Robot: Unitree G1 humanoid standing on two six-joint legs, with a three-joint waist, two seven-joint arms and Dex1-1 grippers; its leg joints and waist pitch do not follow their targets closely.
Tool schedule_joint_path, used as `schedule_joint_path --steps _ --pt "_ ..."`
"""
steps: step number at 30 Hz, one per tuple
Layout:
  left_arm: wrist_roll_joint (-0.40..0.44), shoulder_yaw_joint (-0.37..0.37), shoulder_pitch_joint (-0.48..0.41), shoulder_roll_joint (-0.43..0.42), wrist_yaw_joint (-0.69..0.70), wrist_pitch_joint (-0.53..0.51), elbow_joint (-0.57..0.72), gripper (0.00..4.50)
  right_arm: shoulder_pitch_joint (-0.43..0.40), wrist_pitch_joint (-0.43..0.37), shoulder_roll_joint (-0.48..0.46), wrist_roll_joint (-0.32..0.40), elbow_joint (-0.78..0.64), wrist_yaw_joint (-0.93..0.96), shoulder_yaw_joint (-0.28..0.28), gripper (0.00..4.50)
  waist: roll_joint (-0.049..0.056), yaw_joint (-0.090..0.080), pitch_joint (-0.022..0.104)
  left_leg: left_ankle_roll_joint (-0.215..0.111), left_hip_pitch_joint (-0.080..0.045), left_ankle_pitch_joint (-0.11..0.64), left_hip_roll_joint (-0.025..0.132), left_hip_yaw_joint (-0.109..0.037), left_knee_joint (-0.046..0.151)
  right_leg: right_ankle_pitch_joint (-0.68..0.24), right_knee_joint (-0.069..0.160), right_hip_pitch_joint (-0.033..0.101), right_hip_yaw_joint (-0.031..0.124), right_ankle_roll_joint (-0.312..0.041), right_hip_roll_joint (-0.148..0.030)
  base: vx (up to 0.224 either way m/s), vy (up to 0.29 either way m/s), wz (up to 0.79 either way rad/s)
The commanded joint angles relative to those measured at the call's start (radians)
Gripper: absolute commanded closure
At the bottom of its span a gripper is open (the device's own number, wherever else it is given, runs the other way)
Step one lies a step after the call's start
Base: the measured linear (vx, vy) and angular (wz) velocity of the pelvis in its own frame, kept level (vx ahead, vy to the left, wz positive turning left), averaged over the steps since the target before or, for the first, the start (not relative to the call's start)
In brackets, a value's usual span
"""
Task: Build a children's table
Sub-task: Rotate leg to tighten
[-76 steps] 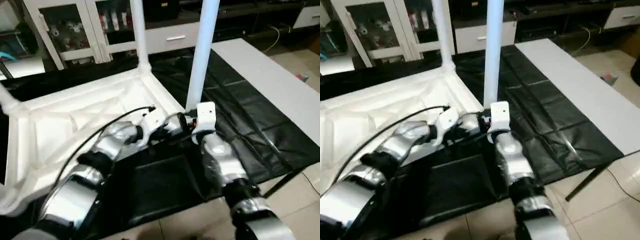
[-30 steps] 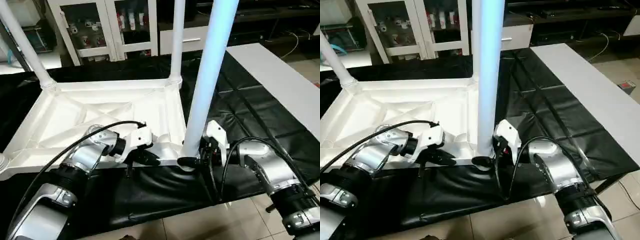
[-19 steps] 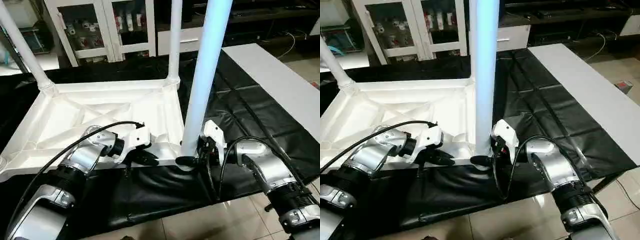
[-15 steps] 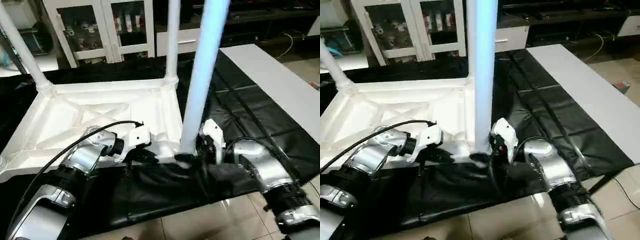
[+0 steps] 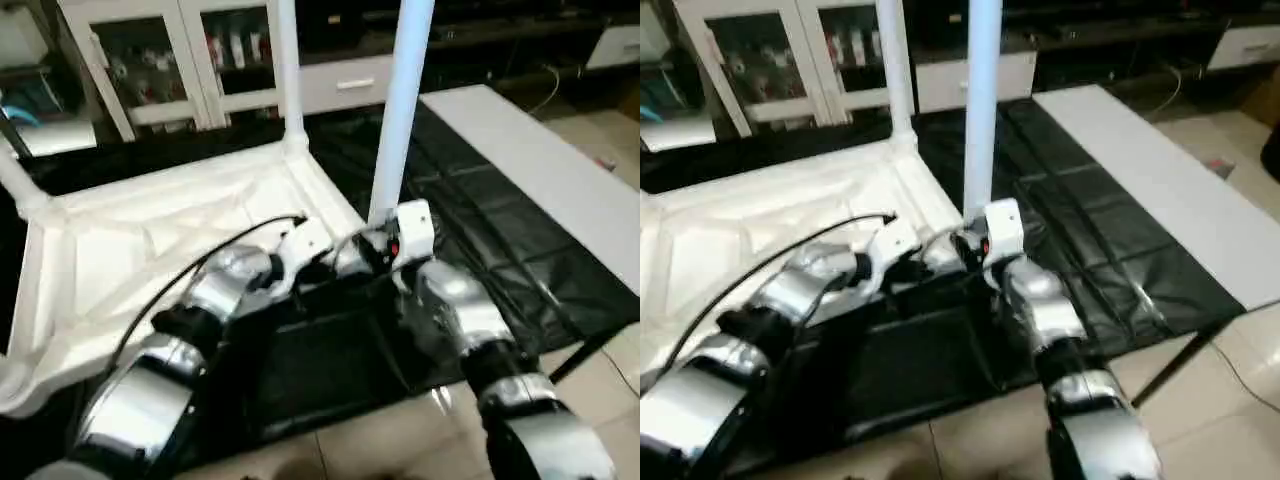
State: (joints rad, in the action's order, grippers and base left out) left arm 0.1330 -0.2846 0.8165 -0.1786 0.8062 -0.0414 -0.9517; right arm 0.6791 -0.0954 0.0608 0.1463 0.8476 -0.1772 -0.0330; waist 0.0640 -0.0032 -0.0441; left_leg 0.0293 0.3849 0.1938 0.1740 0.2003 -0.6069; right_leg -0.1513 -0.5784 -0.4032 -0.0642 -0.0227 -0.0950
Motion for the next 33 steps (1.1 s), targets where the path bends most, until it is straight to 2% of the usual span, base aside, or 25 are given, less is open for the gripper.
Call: schedule_joint_path --steps 1,2,3,4,5,6,7,9,10,12,14,15,16,18,19,21,22,23,24,25,26,27,28,31,33 --pt "0.005 0.016 0.024 0.003 -0.037 0.003 -0.003 4.50 0.007 -0.011 -0.002 -0.001 0.061 0.153 0.060 1.78 -0.009 0.004 0.075 -0.056 -0.021 0.167 0.046 -0.027 0.076 -0.176 0.054 0.043 0.033 -0.237 -0.058 0.000 0.000 0.00" --pt "0.009 0.022 0.037 0.016 -0.063 0.005 -0.020 4.50 0.015 0.014 -0.032 -0.036 0.075 0.371 0.086 1.78 -0.008 0.007 0.077 -0.065 -0.020 0.137 0.046 -0.026 0.073 -0.141 0.049 0.044 0.032 -0.242 -0.058 0.000 0.000 0.00" --pt "0.009 0.022 0.037 0.016 -0.063 0.005 -0.020 4.50 0.015 0.014 -0.032 -0.036 0.075 0.371 0.086 1.78 -0.007 0.008 0.083 -0.075 -0.022 0.083 0.045 -0.025 0.070 -0.086 0.041 0.044 0.032 -0.247 -0.055 0.000 0.000 0.00" --pt "0.011 0.022 0.041 0.018 -0.065 0.015 -0.033 4.50 0.019 0.020 -0.044 -0.051 0.082 0.408 0.085 1.78 -0.002 0.009 0.084 -0.083 -0.022 0.065 0.044 -0.025 0.069 -0.061 0.038 0.044 0.031 -0.251 -0.054 0.000 0.000 0.00" --pt "0.011 0.022 0.041 0.018 -0.065 0.015 -0.033 4.50 0.019 0.020 -0.044 -0.051 0.082 0.408 0.085 1.78 -0.002 0.009 0.084 -0.083 -0.022 0.065 0.044 -0.025 0.069 -0.061 0.038 0.044 0.031 -0.251 -0.054 0.000 0.000 0.00" --pt "0.017 0.017 0.042 0.016 -0.059 0.028 -0.043 4.50 0.023 0.033 -0.057 -0.062 0.085 0.393 0.074 1.78 0.000 0.011 0.084 -0.115 -0.020 0.039 0.042 -0.023 0.064 -0.005 0.033 0.046 0.030 -0.263 -0.054 0.000 0.000 0.00" --pt "0.019 0.014 0.045 0.014 -0.058 0.041 -0.056 4.50 0.027 0.048 -0.070 -0.057 0.090 0.384 0.079 1.78 0.005 0.008 0.082 -0.125 -0.019 0.060 0.042 -0.022 0.065 -0.011 0.039 0.046 0.028 -0.262 -0.054 0.000 0.000 0.00" --pt "0.020 0.011 0.047 0.011 -0.055 0.050 -0.065 4.50 0.030 0.057 -0.079 -0.049 0.089 0.364 0.082 1.78 0.004 0.008 0.079 -0.120 -0.020 0.099 0.043 -0.023 0.068 -0.045 0.042 0.050 0.028 -0.263 -0.055 0.000 0.000 0.00" --pt "0.024 0.007 0.047 0.009 -0.048 0.061 -0.073 4.50 0.028 0.083 -0.081 -0.043 0.079 0.324 0.082 1.43 0.009 0.008 0.078 -0.108 -0.022 0.127 0.045 -0.024 0.070 -0.075 0.044 0.050 0.028 -0.262 -0.056 0.000 0.000 0.00" --pt "0.024 0.007 0.047 0.009 -0.048 0.061 -0.073 4.50 0.028 0.083 -0.081 -0.043 0.079 0.324 0.082 1.08 0.005 0.006 0.077 -0.091 -0.022 0.156 0.045 -0.024 0.072 -0.099 0.048 0.050 0.028 -0.256 -0.055 0.000 0.000 0.00" --pt "0.025 -0.011 0.006 -0.029 0.020 0.081 -0.023 4.50 -0.074 0.125 -0.035 -0.056 -0.102 0.152 0.019 0.98 -0.002 0.012 0.076 -0.097 -0.020 0.151 0.047 -0.024 0.073 -0.082 0.046 0.054 0.028 -0.250 -0.055 0.000 0.000 0.00" --pt "0.025 -0.011 0.006 -0.029 0.020 0.081 -0.023 4.50 -0.074 0.125 -0.035 -0.056 -0.102 0.152 0.019 0.84 -0.002 0.016 0.077 -0.106 -0.019 0.135 0.050 -0.025 0.073 -0.064 0.043 0.058 0.029 -0.245 -0.057 0.000 0.000 0.00" --pt "0.023 -0.013 -0.003 -0.037 0.032 0.081 -0.011 4.50 -0.094 0.120 -0.025 -0.053 -0.136 0.138 0.012 0.73 -0.001 0.012 0.079 -0.120 -0.017 0.105 0.050 -0.026 0.071 -0.030 0.036 0.056 0.029 -0.252 -0.056 0.000 0.000 0.00" --pt "0.015 -0.017 -0.029 -0.058 0.068 0.075 0.025 4.50 -0.136 0.084 0.001 -0.019 -0.217 0.070 -0.001 0.62 -0.006 0.011 0.076 -0.132 -0.019 0.118 0.050 -0.023 0.071 -0.049 0.041 0.055 0.029 -0.261 -0.054 0.000 0.000 0.00" --pt "0.012 -0.018 -0.039 -0.066 0.082 0.073 0.039 4.50 -0.151 0.070 0.010 -0.003 -0.247 0.043 -0.004 0.53 -0.004 0.013 0.075 -0.127 -0.019 0.142 0.051 -0.023 0.072 -0.096 0.045 0.054 0.031 -0.254 -0.057 0.000 0.000 0.00" --pt "0.007 -0.022 -0.056 -0.080 0.114 0.072 0.058 4.50 -0.174 0.038 0.039 0.017 -0.287 -0.036 -0.023 0.29 -0.005 0.011 0.074 -0.125 -0.021 0.152 0.050 -0.023 0.073 -0.111 0.047 0.052 0.031 -0.254 -0.055 0.000 0.000 0.00" --pt "0.000 -0.030 -0.078 -0.095 0.156 0.073 0.077 4.50 -0.197 0.024 0.077 0.029 -0.322 -0.122 -0.044 0.22 0.012 0.013 0.071 -0.108 -0.023 0.185 0.052 -0.026 0.077 -0.156 0.051 0.051 0.030 -0.246 -0.055 0.000 0.000 0.00" --pt "-0.006 -0.034 -0.091 -0.102 0.185 0.076 0.088 4.50 -0.210 0.015 0.101 0.038 -0.341 -0.183 -0.059 0.17 0.005 0.009 0.068 -0.094 -0.023 0.209 0.053 -0.025 0.079 -0.169 0.055 0.051 0.030 -0.240 -0.051 0.000 0.000 0.00" --pt "-0.017 -0.045 -0.112 -0.112 0.239 0.074 0.108 4.50 -0.228 0.009 0.145 0.045 -0.368 -0.275 -0.086 0.17 0.006 0.010 0.068 -0.088 -0.023 0.216 0.053 -0.026 0.080 -0.171 0.055 0.052 0.031 -0.239 -0.052 0.000 0.000 0.00" --pt "-0.035 -0.063 -0.139 -0.122 0.319 0.077 0.142 4.50 -0.254 0.002 0.203 0.056 -0.403 -0.401 -0.113 0.03 -0.001 0.012 0.068 -0.085 -0.021 0.227 0.053 -0.026 0.080 -0.171 0.055 0.054 0.031 -0.242 -0.053 0.000 0.000 0.00" --pt "-0.042 -0.069 -0.148 -0.126 0.347 0.071 0.156 4.50 -0.262 -0.001 0.221 0.062 -0.415 -0.443 -0.121 0.03 0.000 0.019 0.068 -0.087 -0.022 0.228 0.056 -0.026 0.080 -0.169 0.053 0.057 0.031 -0.244 -0.055 0.000 0.000 0.00" --pt "-0.048 -0.076 -0.156 -0.130 0.374 0.060 0.172 4.50 -0.270 0.000 0.241 0.066 -0.426 -0.481 -0.128 0.03 0.001 0.018 0.067 -0.090 -0.022 0.230 0.057 -0.023 0.080 -0.169 0.054 0.053 0.033 -0.245 -0.054 0.000 0.000 0.00" --pt "-0.061 -0.098 -0.180 -0.151 0.442 0.022 0.227 4.50 -0.288 -0.013 0.282 0.085 -0.454 -0.568 -0.136 0.03 -0.004 0.019 0.068 -0.087 -0.022 0.230 0.057 -0.024 0.080 -0.182 0.053 0.052 0.032 -0.249 -0.054 0.000 0.000 0.00" --pt "-0.069 -0.121 -0.206 -0.178 0.501 -0.019 0.289 4.50 -0.306 -0.030 0.338 0.106 -0.484 -0.677 -0.150 0.03 -0.002 0.035 0.066 -0.086 -0.025 0.230 0.063 -0.024 0.082 -0.216 0.054 0.050 0.034 -0.242 -0.056 0.000 0.000 0.00" --pt "-0.068 -0.127 -0.215 -0.187 0.509 -0.028 0.310 4.50 -0.315 -0.041 0.379 0.117 -0.498 -0.762 -0.167 0.03 -0.002 0.043 0.064 -0.072 -0.033 0.253 0.063 -0.020 0.083 -0.253 0.060 0.039 0.036 -0.233 -0.052 0.000 0.000 0.00"
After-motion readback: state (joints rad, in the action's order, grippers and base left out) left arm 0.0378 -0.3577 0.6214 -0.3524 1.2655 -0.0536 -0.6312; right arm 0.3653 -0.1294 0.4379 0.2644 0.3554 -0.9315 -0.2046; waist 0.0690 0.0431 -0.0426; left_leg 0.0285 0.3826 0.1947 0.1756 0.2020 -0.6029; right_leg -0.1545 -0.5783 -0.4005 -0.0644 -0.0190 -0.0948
